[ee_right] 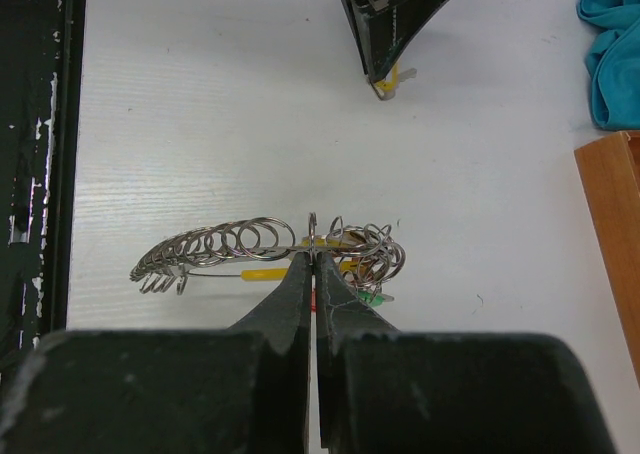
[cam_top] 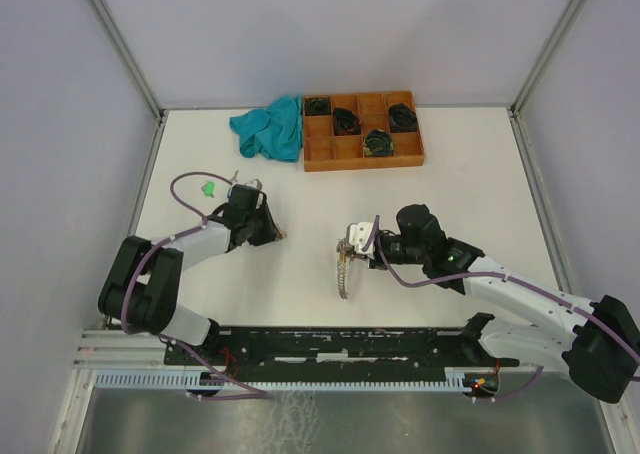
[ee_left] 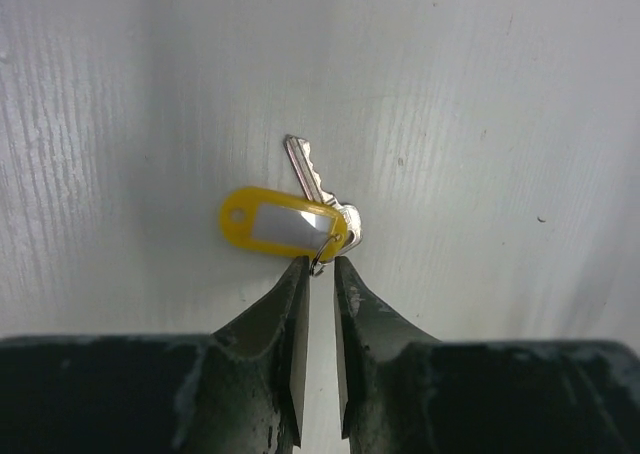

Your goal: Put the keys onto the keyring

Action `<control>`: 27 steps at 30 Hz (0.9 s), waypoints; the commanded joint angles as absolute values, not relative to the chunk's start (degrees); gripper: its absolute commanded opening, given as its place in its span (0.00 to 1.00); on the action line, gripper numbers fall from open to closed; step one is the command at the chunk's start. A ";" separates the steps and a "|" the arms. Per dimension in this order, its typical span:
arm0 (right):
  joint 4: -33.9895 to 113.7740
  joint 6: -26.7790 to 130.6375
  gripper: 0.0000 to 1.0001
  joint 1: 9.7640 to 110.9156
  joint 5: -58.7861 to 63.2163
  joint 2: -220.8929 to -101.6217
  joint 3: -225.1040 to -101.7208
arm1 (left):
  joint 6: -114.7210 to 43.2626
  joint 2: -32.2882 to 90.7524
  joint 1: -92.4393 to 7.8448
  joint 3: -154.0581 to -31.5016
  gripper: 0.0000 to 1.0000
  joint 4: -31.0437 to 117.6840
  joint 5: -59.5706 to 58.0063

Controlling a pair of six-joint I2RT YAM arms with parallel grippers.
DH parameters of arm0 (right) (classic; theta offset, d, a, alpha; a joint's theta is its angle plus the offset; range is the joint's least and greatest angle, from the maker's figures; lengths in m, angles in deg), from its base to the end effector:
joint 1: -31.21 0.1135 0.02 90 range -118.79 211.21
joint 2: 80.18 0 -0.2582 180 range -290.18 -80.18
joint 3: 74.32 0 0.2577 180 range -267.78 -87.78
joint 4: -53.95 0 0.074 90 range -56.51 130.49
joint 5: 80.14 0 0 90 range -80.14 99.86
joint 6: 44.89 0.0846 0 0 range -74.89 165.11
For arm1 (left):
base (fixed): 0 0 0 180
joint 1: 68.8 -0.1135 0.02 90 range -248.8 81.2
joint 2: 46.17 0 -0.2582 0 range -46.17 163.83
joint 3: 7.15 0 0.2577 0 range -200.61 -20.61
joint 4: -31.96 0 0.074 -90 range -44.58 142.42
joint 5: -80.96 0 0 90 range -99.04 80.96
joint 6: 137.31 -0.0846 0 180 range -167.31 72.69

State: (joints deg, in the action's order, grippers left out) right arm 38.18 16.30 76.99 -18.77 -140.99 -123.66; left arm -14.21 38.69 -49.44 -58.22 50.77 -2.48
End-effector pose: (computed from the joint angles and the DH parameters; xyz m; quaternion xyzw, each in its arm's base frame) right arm 0.1651 0.2278 0.2198 -0.6037 0.5801 0.2832 0.4679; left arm 0.2865 -0.1109 0.1018 -0.0949 0.9411 -0.1901 0.2632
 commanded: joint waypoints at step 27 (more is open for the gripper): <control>39.64 15.37 0.01 77.57 -21.01 -142.04 -126.55 | -17.99 42.81 -48.33 -64.91 0.16 50.14 -1.87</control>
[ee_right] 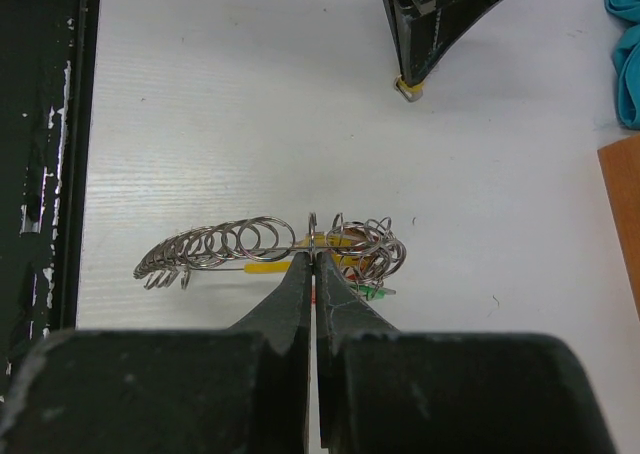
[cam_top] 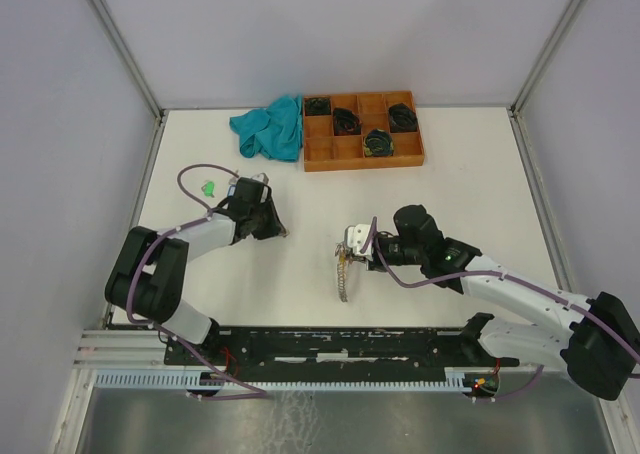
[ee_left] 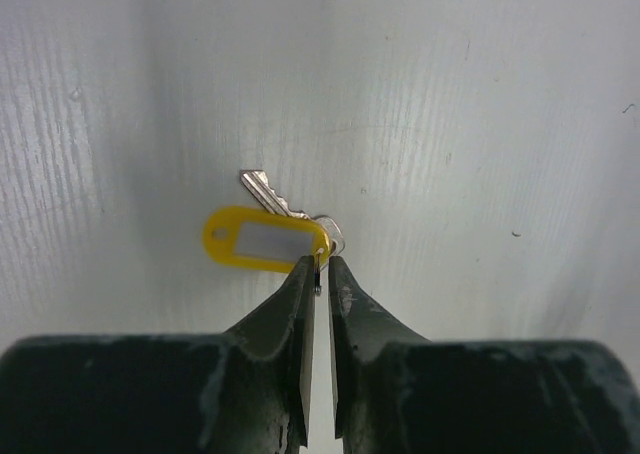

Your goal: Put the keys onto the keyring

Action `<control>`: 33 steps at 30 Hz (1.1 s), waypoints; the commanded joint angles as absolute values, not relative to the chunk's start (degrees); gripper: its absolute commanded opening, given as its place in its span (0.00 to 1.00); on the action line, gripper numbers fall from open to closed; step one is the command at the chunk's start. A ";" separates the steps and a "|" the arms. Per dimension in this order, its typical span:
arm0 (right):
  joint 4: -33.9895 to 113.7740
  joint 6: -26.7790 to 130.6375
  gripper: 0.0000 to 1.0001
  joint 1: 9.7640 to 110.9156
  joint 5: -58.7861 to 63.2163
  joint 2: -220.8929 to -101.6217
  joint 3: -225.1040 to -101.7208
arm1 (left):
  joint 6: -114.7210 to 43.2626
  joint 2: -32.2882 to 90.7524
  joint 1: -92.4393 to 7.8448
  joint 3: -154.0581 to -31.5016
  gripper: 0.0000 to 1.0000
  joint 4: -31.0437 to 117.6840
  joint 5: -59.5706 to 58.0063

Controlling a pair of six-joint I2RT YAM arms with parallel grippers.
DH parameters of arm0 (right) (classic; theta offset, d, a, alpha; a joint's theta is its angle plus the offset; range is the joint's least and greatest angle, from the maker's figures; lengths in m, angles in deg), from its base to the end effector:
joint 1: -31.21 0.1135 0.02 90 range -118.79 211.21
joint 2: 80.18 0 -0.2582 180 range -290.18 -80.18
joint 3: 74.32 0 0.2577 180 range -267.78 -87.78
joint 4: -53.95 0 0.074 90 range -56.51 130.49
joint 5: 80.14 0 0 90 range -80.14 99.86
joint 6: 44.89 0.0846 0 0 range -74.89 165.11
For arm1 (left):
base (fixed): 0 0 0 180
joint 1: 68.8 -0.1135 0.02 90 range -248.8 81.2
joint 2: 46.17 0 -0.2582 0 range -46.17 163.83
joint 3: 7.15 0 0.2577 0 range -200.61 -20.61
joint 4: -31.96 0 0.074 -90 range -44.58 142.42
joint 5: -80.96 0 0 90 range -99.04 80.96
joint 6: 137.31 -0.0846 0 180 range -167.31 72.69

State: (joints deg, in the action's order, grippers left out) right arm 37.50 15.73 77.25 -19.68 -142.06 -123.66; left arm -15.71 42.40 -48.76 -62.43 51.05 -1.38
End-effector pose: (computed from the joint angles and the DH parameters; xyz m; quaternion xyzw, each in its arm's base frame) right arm 0.1636 0.2298 0.2137 -0.6120 0.5799 0.2884 0.4538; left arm 0.3018 -0.1221 0.1051 -0.0737 0.9418 -0.1970 0.2621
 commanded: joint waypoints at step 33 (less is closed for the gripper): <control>39.47 15.34 0.01 77.70 -21.89 -141.76 -126.71 | -21.37 45.45 -42.20 -72.32 0.23 62.36 -11.76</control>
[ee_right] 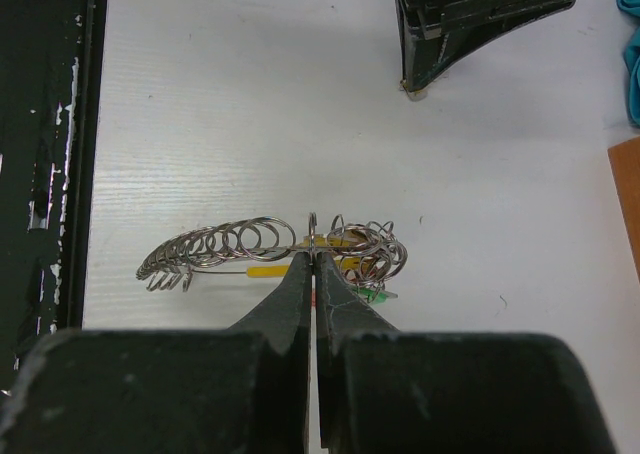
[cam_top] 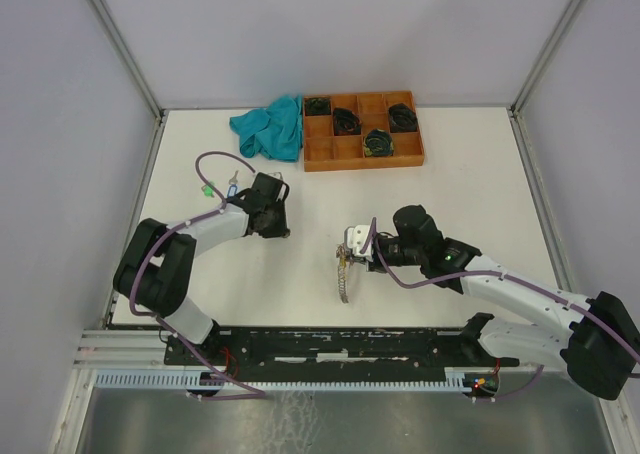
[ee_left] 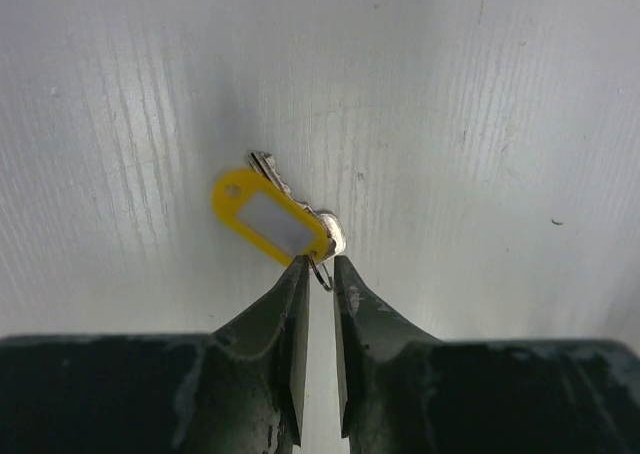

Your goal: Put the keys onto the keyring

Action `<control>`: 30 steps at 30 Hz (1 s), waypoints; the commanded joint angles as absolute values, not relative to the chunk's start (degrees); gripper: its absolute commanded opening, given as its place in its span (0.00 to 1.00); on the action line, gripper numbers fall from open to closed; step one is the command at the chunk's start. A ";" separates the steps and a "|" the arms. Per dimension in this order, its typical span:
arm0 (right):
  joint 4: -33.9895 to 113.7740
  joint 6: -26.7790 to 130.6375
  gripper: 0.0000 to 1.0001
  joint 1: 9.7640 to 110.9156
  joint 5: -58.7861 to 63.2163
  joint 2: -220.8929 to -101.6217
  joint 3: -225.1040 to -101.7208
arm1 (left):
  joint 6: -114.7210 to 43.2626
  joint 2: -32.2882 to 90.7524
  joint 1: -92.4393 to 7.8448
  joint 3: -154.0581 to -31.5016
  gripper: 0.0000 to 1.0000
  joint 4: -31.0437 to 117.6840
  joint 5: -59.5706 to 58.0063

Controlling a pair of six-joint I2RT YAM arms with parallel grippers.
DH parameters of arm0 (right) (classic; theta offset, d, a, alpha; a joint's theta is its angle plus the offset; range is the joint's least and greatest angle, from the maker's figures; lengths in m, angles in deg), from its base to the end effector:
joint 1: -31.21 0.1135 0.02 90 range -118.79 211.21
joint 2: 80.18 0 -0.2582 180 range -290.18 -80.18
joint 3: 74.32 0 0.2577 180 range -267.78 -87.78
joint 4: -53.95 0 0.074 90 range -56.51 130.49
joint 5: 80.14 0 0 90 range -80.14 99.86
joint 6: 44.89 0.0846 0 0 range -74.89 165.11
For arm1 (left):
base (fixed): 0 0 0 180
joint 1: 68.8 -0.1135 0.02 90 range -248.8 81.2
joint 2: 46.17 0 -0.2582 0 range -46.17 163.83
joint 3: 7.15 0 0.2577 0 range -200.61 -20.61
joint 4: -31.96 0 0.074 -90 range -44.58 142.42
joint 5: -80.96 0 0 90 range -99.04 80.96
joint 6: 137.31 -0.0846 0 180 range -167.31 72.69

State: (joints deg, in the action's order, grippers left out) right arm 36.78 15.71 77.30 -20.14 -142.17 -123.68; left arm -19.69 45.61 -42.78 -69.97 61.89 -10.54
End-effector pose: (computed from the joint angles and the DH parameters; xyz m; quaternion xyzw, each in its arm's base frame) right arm 0.1623 0.2296 0.2119 -0.6142 0.5813 0.2919 0.4468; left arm 0.3024 -0.1452 0.1110 -0.0170 0.9631 -0.1097 0.2450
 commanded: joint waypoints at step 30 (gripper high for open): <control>39.26 15.42 0.01 77.97 -22.18 -141.31 -126.72 | -18.51 44.90 -41.81 -70.05 0.18 61.16 -11.34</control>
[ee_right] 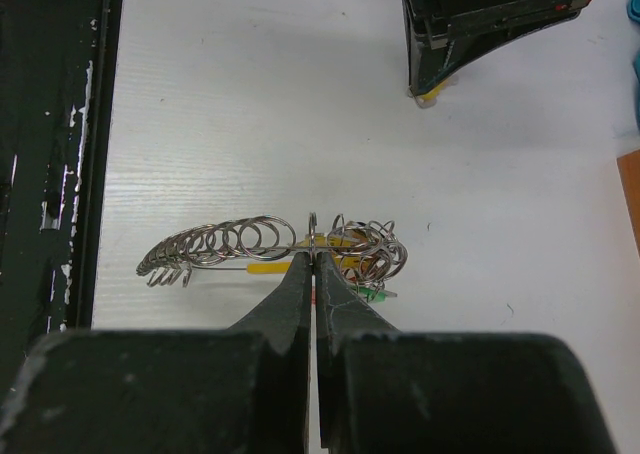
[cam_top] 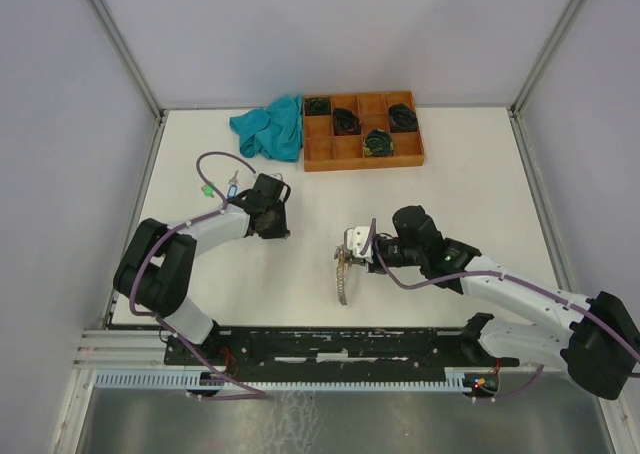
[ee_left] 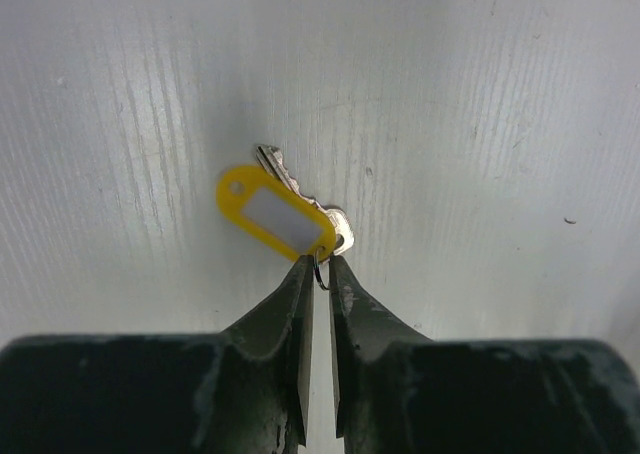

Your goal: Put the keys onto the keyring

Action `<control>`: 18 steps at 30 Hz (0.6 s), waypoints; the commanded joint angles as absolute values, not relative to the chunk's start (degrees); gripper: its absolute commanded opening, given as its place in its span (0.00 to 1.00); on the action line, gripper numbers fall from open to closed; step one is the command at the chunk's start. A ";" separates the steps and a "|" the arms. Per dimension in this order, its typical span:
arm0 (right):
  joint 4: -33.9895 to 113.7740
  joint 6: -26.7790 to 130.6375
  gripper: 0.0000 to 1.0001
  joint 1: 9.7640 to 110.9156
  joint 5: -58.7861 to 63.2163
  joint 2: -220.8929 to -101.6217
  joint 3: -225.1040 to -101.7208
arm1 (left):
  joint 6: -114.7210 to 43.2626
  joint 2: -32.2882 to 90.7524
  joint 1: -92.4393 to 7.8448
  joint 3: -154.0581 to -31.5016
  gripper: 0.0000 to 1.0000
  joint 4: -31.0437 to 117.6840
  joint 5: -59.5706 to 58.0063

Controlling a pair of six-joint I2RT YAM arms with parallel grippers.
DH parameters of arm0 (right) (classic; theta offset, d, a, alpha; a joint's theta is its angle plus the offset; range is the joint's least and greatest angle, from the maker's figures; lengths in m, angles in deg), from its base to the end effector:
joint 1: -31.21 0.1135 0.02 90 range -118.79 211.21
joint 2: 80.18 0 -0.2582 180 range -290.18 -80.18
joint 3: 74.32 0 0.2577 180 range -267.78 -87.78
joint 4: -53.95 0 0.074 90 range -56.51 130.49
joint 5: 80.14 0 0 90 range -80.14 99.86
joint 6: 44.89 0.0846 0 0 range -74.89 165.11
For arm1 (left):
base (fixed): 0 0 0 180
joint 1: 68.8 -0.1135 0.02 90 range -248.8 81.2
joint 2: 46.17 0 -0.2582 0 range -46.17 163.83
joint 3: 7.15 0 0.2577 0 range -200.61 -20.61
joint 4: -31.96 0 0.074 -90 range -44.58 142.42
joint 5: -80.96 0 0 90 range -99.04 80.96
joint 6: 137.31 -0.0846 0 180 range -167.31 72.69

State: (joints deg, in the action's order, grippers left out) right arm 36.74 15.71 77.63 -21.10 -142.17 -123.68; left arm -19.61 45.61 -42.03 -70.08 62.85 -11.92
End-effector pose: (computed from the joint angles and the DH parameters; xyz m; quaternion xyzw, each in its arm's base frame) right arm 0.1597 0.2309 0.2122 -0.6179 0.5758 0.2999 0.4435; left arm 0.2998 -0.1465 0.1103 -0.0144 0.9649 -0.0978 0.2431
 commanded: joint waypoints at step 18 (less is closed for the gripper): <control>38.61 15.16 0.01 78.41 -22.46 -140.99 -126.98 | -19.84 40.34 -41.71 -67.84 0.03 59.19 -10.11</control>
State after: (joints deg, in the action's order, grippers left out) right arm 36.50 15.71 78.06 -21.15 -142.15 -123.81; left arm -19.58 44.54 -42.03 -68.55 61.83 -10.45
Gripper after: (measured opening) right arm 0.016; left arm 0.049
